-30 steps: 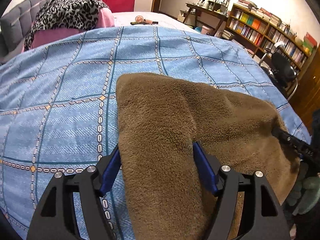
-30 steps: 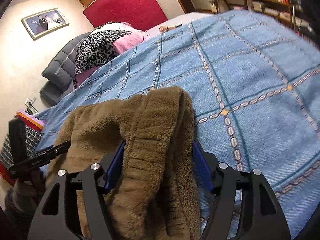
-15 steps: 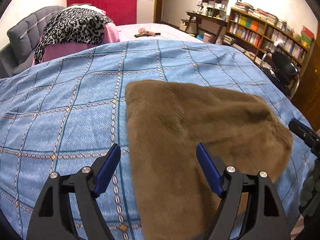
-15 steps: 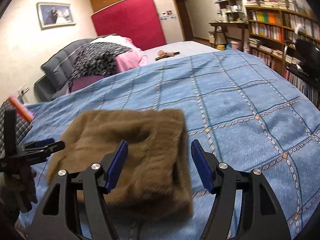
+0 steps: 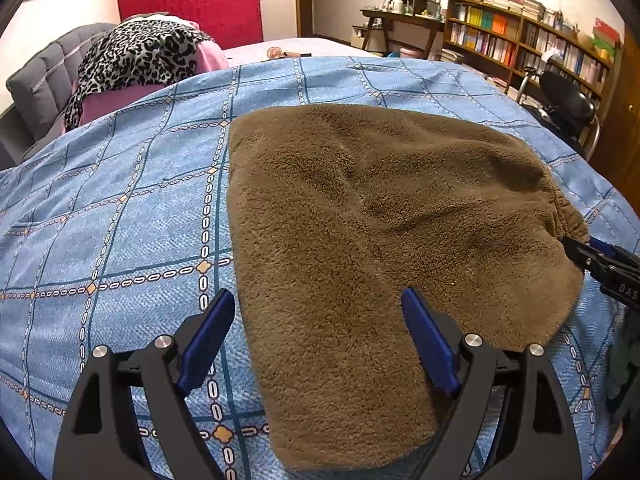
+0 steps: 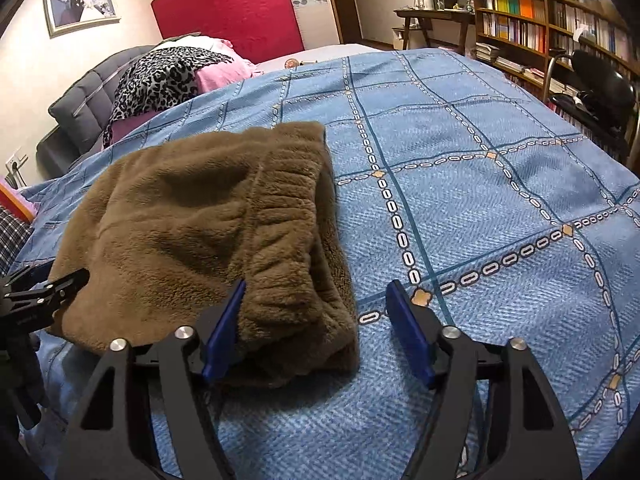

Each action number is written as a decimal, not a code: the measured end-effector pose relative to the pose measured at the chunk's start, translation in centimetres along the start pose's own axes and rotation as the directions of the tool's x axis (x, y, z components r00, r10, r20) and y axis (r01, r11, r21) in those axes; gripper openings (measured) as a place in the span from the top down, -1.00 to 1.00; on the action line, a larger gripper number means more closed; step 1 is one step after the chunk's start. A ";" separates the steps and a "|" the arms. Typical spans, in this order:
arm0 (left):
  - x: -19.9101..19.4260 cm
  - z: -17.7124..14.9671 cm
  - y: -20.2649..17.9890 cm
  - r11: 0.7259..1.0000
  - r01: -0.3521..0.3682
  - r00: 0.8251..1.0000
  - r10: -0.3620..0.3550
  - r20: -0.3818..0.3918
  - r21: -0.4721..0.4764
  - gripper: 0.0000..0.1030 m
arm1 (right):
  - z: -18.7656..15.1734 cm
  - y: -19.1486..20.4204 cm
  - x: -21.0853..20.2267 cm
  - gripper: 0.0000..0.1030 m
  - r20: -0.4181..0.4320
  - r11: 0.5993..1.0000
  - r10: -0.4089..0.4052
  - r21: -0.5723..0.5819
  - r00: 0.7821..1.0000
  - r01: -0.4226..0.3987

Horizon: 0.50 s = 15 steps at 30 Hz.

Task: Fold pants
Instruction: 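Open both grippers to release the folded pants onto the bedspread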

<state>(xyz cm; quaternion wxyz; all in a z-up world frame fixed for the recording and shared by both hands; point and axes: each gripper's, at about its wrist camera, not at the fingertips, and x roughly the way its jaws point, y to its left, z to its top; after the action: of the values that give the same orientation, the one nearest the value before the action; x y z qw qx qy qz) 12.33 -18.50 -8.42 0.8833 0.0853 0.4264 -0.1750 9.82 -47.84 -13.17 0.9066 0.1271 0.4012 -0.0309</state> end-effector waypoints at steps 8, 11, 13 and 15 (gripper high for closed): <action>-3.9 -0.9 -0.3 0.998 -0.026 0.999 0.028 0.045 -0.056 -0.78 | -0.5 1.4 -4.9 -0.47 0.076 1.000 0.004 0.020 0.997 -0.006; -5.1 -1.5 -1.2 0.999 -0.019 0.998 0.021 0.057 -0.043 -0.78 | -1.2 2.1 -6.7 -0.60 0.106 1.000 0.009 0.027 0.994 -0.011; -5.6 -1.8 -1.8 0.999 -0.018 0.999 0.020 0.049 -0.032 -0.78 | -1.5 2.7 -7.9 -0.66 0.120 0.999 0.018 0.026 0.993 -0.021; -6.2 -2.1 -2.2 0.999 -0.032 0.998 0.033 0.048 -0.025 -0.78 | -1.9 3.3 -8.8 -0.79 0.129 0.999 0.022 0.022 0.991 -0.025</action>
<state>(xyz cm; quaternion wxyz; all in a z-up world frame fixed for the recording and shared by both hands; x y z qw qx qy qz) 6.48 -18.41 -4.87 0.8972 0.0770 0.4054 -0.1574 3.01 -44.56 -7.19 0.9293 0.1403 0.3400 -0.0331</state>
